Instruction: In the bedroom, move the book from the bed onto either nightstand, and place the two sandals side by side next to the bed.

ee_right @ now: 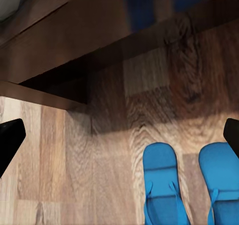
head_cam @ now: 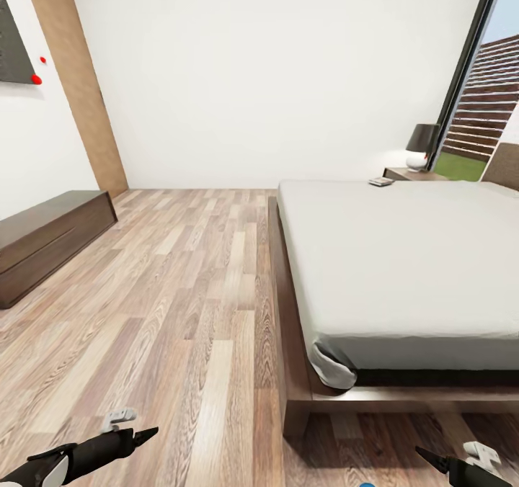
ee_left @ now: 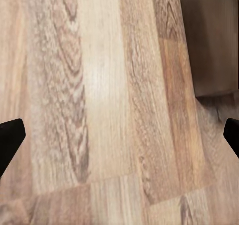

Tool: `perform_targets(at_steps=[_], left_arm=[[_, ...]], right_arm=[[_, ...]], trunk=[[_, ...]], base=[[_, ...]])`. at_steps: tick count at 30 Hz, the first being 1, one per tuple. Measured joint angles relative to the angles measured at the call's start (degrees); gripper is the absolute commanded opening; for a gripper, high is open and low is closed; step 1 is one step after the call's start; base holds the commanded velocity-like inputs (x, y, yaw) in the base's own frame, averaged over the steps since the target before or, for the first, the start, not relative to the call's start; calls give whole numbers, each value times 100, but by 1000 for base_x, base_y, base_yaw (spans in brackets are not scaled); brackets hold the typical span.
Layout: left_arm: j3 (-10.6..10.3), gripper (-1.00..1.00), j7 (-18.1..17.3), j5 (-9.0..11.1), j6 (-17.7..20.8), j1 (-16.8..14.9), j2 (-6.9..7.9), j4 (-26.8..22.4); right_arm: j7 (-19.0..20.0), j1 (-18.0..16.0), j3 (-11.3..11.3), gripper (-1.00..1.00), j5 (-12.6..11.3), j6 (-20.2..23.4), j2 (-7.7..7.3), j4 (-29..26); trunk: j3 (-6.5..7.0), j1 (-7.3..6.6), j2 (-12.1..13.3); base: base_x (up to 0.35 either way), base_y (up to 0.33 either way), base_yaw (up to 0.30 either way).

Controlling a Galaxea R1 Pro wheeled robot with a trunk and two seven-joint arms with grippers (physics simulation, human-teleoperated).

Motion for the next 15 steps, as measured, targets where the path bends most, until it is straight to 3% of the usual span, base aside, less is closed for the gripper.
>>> perform_targets(at_steps=[15], left_arm=[[0,100,0,0,0,0,-2,0]], right_arm=[[-4,0,0,100,0,-5,0,0]], trunk=[[333,-39,20]], base=[[0,0,0]])
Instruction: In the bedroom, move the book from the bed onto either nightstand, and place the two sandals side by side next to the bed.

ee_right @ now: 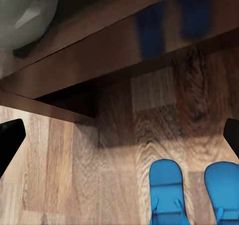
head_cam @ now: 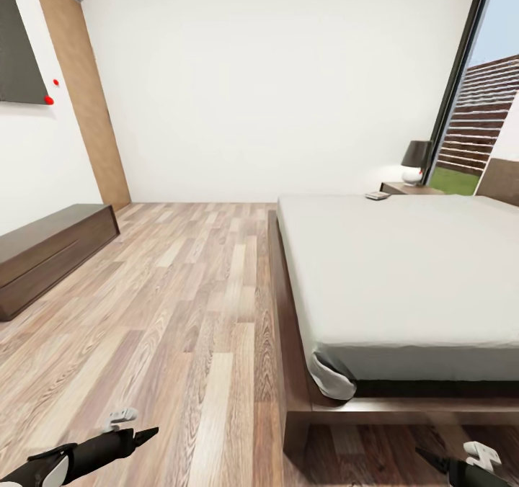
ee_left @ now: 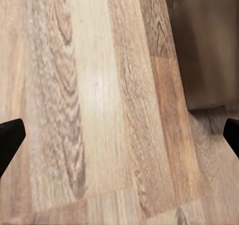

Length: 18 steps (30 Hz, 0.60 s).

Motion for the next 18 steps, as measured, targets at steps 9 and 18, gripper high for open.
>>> perform_targets(at_steps=[9,18], left_arm=[[0,100,0,0,0,0,-7,0],[0,100,0,0,0,0,-7,0]], right_arm=[[0,0,-1,100,0,-2,0,0],[-1,0,0,100,0,-2,0,0]], trunk=[[166,-177,321],[328,-375,682]], base=[[0,0,0],[0,0,0]])
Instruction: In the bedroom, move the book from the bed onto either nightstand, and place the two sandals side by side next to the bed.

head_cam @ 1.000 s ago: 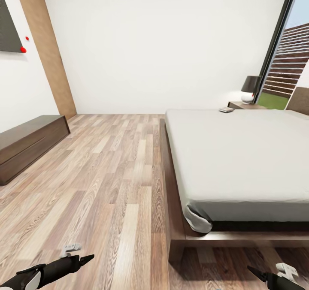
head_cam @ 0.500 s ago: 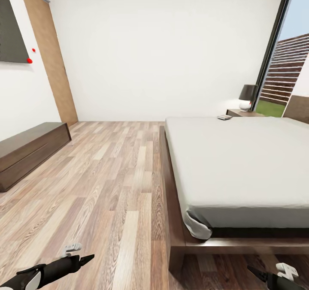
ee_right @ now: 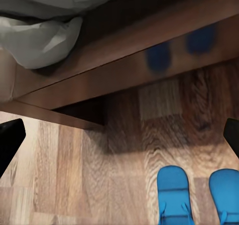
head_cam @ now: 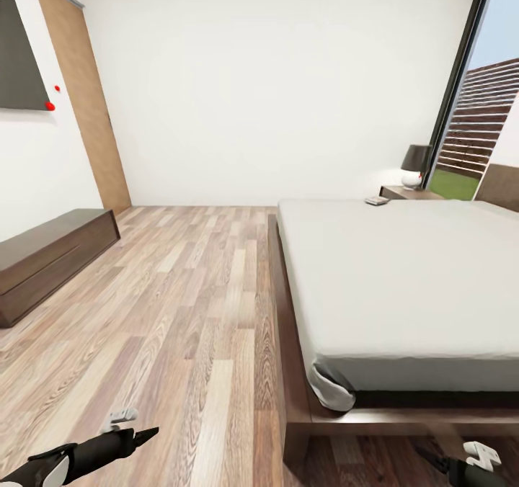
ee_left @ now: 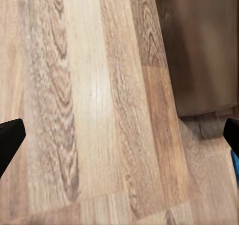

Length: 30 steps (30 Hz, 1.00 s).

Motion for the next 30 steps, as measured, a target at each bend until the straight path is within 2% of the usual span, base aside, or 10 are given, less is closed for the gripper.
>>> perform_targets(at_steps=[30], left_arm=[[0,100,0,0,0,0,0,0]], right_arm=[[3,0,1,100,0,0,0,0]], trunk=[[539,-659,1203]], base=[[0,0,0]])
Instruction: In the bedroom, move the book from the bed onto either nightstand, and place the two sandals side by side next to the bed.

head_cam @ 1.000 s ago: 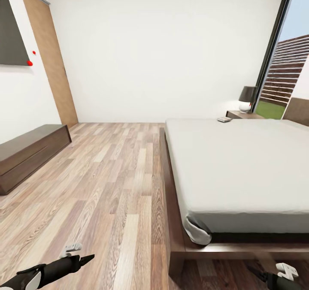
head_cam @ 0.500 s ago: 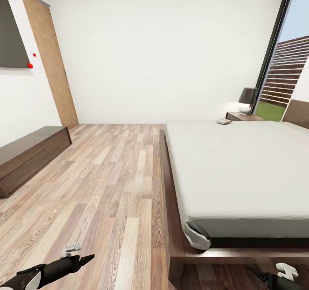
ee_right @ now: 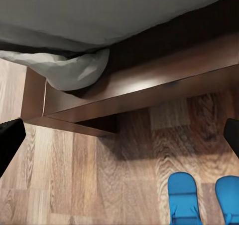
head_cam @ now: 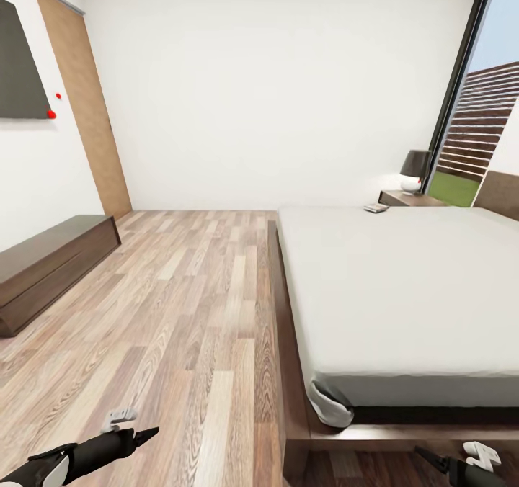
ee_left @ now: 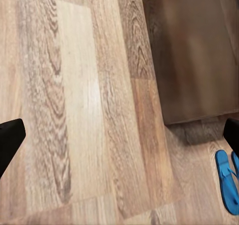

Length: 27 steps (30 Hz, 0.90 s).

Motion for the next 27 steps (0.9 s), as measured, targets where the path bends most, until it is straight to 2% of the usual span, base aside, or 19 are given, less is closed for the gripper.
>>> perform_targets(at_steps=[13,27], left_arm=[[-2,100,0,-1,0,0,0,0],[0,100,0,0,0,0,0,0]], right_arm=[[-2,0,3,100,0,0,0,0],[-7,0,-1,100,0,0,0,1]], trunk=[[18,-23,42],[269,-330,602]], base=[[0,0,0],[0,0,0]])
